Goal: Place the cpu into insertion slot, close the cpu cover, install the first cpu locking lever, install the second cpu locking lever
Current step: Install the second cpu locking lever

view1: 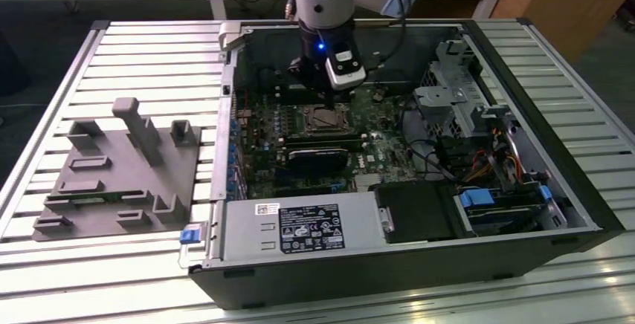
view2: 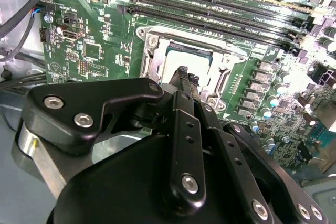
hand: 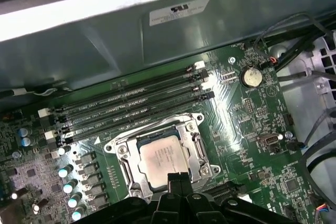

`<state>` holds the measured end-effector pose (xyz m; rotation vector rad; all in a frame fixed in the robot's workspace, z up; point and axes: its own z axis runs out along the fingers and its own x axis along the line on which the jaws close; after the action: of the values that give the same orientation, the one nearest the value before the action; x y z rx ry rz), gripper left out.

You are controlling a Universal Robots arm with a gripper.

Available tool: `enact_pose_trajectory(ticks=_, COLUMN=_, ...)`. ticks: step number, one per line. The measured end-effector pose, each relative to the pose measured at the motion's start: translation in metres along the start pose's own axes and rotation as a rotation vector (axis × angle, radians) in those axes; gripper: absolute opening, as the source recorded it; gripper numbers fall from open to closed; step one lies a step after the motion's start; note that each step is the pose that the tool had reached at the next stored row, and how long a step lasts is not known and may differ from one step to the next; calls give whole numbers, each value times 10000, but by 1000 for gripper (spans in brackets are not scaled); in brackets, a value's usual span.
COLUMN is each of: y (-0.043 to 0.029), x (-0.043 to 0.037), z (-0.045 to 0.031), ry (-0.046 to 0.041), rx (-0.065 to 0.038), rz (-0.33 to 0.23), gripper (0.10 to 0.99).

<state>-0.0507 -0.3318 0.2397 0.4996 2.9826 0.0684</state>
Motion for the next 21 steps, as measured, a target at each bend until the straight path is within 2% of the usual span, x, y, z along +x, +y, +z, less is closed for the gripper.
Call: enact_pose_trajectory(ticks=21, y=-176, x=-60, z=1, ry=0, rx=1, rz=0, gripper=106)
